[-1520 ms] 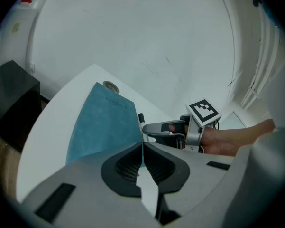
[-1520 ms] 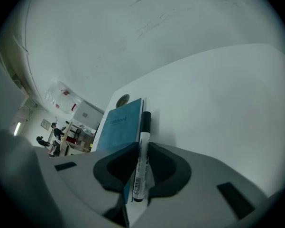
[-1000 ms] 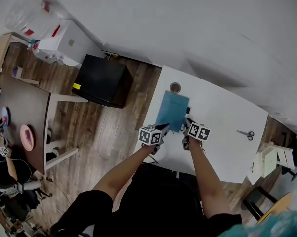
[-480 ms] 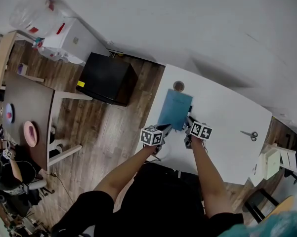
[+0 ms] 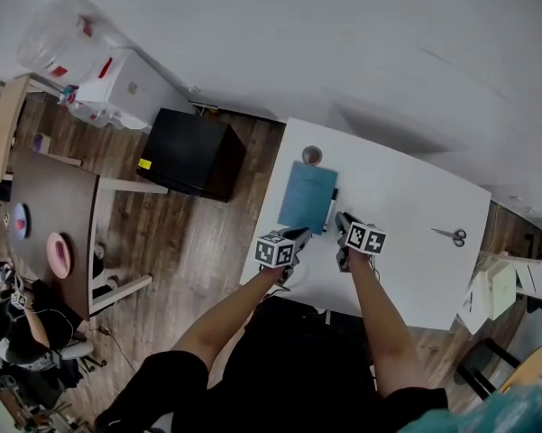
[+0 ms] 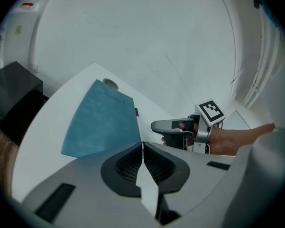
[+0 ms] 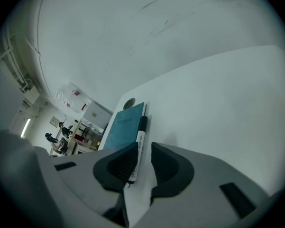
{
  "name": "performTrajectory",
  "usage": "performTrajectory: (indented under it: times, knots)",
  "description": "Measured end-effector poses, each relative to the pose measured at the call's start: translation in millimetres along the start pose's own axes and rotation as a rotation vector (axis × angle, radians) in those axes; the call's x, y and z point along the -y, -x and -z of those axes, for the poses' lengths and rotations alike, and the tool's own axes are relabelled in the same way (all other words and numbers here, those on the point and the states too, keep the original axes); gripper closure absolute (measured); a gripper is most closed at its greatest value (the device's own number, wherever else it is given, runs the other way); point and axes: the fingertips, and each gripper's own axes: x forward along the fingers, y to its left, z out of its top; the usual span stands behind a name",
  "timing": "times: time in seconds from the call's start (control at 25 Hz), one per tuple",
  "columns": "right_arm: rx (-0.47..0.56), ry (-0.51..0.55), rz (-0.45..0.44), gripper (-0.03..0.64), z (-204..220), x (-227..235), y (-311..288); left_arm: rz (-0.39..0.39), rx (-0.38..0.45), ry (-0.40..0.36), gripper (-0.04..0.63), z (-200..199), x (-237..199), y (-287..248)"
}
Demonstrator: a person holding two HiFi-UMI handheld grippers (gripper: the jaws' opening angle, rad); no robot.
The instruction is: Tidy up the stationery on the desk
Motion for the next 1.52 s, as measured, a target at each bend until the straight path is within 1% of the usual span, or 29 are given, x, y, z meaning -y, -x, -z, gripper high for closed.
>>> performTrajectory:
  times: [0.2,0.4,0.6,0.72,0.96,1.24,1.36,1.52]
  knots:
    - [0.053,-0.027,0.002,0.532,7.6,26.4,42.1,0.017,-0.028,-0.054,0.574,12.8,31.5,-17.1]
    - [0.075,-0.04,0.025,0.532,20.2,75.0,91.4,0.04,-0.078,-0.105,0.574,33.7,78.7,-52.7]
    - [0.11,-0.062,0.074,0.532,26.8,134.3,152.3,0.072,-0.11,-0.137,0.574,50.3,134.5,-94.6]
    - [0.14,-0.07,0.101,0.532,22.9,174.9,187.6,0.085,-0.13,-0.157,0.574,55.2,165.6,-127.6]
    - [0.18,-0.109,0.148,0.532,14.6,260.9,246.8,0.079,-0.172,-0.223,0.574,64.7,223.1,-189.4]
    - [0.209,-0.136,0.185,0.532,-5.7,339.7,289.3,0.044,-0.168,-0.218,0.574,55.5,257.4,-251.8]
    - [0.221,-0.138,0.199,0.532,-19.7,368.3,301.6,0.036,-0.167,-0.21,0.574,48.6,266.2,-275.1]
    - [0.23,-0.152,0.21,0.532,-36.8,402.4,308.0,0.009,-0.164,-0.227,0.574,38.0,272.7,-304.3]
